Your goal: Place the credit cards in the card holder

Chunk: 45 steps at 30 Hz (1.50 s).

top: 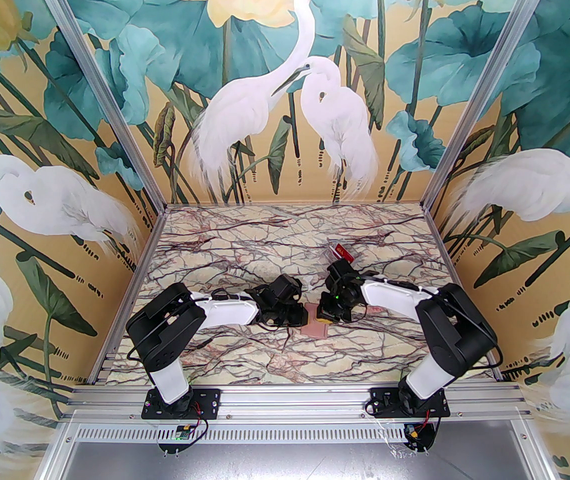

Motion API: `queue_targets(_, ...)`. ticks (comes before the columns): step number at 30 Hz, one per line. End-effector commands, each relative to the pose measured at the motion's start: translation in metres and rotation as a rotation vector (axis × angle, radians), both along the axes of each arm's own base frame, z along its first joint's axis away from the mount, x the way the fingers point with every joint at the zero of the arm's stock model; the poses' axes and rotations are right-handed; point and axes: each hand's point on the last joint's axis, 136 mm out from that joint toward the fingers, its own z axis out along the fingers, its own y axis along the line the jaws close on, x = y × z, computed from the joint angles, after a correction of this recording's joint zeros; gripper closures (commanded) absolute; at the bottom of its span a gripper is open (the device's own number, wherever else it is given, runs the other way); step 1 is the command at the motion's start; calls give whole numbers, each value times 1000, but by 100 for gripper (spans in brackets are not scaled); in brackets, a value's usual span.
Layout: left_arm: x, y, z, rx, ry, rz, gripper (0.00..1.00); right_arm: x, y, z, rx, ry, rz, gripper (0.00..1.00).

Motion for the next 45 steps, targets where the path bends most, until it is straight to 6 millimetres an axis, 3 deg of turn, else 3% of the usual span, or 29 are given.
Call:
queue_targets(1, -17, 12, -39, 108, 63, -14, 81, -10, -16, -43, -243, 7, 84, 91)
queue_targets(8, -18, 13, -36, 98, 55, -5, 81, -13, -10, -49, -365, 8, 158, 91)
queue_targets(11, -17, 12, -28, 81, 39, 2, 78, -8, -4, -40, -348, -31, 162, 90)
queue_targets(14, -6, 13, -3, 58, -41, 23, 54, 15, 2, 3, -264, -181, 101, 77)
queue_targets(18, 18, 31, 55, 73, -249, 76, 30, 55, -14, 94, -237, -515, 52, 63)
queue_targets(20, 34, 55, 86, 120, -391, 140, 20, 67, -39, 140, -285, -707, 7, 52)
queue_targets(22, 49, 92, 123, 184, -573, 234, 11, 71, -71, 180, -331, -906, -60, 32)
queue_targets(25, 65, 158, 166, 278, -834, 403, 5, 70, -139, 209, -480, -1115, -233, 3)
queue_targets(27, 67, 199, 181, 324, -989, 495, 1, 69, -166, 214, -537, -1248, -283, 1)
queue_targets(30, 64, 260, 185, 381, -1108, 675, 1, 65, -193, 196, -543, -1350, -350, 0)
queue_targets(34, 64, 306, 178, 358, -1123, 776, 1, 70, -236, 166, -642, -1310, -482, 1)
queue_targets(38, 78, 321, 179, 433, -1150, 733, 0, 90, -265, 121, -681, -1180, -523, 0)
queue_targets(40, 93, 321, 161, 473, -1139, 666, 0, 103, -272, 106, -699, -1186, -529, 0)
queue_targets(43, 115, 334, 129, 529, -1096, 689, 1, 126, -276, 106, -733, -1182, -514, 1)
queue_targets(45, 130, 325, 122, 552, -1076, 612, 3, 139, -278, 111, -734, -1229, -509, 1)
